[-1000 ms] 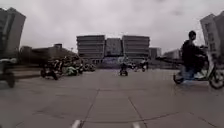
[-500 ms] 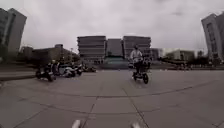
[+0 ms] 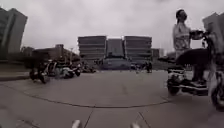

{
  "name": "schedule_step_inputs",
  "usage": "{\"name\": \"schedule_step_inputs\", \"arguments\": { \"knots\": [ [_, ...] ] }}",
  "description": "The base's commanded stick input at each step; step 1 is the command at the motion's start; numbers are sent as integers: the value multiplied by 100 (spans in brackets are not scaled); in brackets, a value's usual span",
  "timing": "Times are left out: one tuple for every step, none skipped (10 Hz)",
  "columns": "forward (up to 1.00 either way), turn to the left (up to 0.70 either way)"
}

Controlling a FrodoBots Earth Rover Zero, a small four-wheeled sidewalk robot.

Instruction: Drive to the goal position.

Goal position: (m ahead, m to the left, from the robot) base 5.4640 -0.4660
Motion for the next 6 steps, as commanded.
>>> {"name": "schedule_step_inputs", "arguments": {
  "knots": [
    [100, 0],
    [100, -11],
    [100, -30],
    [100, 0],
    [100, -17],
    [100, -34]
  ]
}}
